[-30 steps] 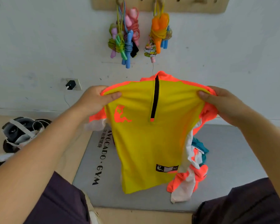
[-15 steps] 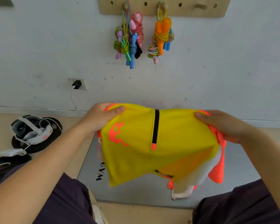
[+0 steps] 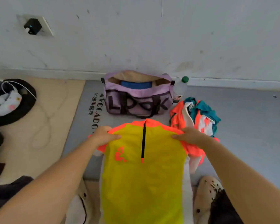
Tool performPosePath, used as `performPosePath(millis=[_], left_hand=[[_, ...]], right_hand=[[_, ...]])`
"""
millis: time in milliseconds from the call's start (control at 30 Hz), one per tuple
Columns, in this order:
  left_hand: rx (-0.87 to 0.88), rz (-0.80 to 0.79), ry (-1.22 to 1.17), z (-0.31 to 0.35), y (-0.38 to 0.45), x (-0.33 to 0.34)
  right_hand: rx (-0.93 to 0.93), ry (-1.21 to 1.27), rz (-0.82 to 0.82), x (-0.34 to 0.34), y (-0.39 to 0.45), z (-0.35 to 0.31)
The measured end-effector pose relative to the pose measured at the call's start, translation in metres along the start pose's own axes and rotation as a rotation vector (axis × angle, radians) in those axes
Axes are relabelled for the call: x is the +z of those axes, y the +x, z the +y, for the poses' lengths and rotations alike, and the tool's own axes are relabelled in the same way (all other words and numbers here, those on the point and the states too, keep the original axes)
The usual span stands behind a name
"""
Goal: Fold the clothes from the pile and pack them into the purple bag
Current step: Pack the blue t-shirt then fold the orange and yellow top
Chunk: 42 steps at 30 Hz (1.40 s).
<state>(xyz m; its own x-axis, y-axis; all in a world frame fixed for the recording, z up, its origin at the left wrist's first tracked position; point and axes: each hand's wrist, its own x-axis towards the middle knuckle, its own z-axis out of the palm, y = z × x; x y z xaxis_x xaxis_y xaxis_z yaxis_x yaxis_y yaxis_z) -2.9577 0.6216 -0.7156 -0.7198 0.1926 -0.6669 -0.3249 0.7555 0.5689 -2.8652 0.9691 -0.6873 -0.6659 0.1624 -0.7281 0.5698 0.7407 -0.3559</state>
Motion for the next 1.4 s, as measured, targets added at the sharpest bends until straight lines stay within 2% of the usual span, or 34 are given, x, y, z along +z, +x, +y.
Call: performPosePath(millis=[100,233,333,433,500,533,667,800,933,1100,1200,1333,1400], left_hand=[[-0.035,-0.082,0.115,-0.039,0.03,0.04],[-0.084,-0.106,0.001,-0.04,0.061,0.047],[0.021,0.088,-0.001,-0.023,0.082,0.032],[0.198,0.406,0.107,-0.01,0.1,0.016],[0.242,0.515,0.16,-0.009,0.104,0.014],[0.239,0.542,0.152,-0.012,0.104,0.016],[0.063,0.571,0.063,-0.045,0.091,0.049],[-0.177,0.556,0.021,-0.087,0.072,0.088],[-0.463,0.54,-0.125,-0.117,0.059,0.109],[-0.486,0.399,-0.21,-0.131,0.06,0.111],[-0.51,0.346,-0.227,-0.133,0.062,0.105],[-0.457,0.38,-0.439,-0.133,0.063,0.098],[-0.429,0.348,-0.551,-0.134,0.064,0.09]], right_hand=[[0.028,0.102,-0.01,0.047,0.036,0.027],[0.007,0.159,0.033,0.053,0.069,0.041],[-0.049,0.087,0.196,0.03,0.091,0.034],[-0.141,0.006,0.565,0.009,0.103,0.016],[-0.145,-0.051,0.772,0.007,0.106,0.006],[-0.159,-0.059,0.813,0.01,0.107,0.003],[-0.124,0.126,0.737,0.056,0.108,0.012],[0.087,0.245,0.672,0.112,0.098,0.051],[0.307,0.297,0.65,0.136,0.091,0.082],[0.327,0.403,0.554,0.134,0.095,0.097],[0.282,0.376,0.503,0.13,0.099,0.105],[0.215,0.406,0.543,0.127,0.1,0.105],[0.199,0.463,0.571,0.126,0.098,0.101]])
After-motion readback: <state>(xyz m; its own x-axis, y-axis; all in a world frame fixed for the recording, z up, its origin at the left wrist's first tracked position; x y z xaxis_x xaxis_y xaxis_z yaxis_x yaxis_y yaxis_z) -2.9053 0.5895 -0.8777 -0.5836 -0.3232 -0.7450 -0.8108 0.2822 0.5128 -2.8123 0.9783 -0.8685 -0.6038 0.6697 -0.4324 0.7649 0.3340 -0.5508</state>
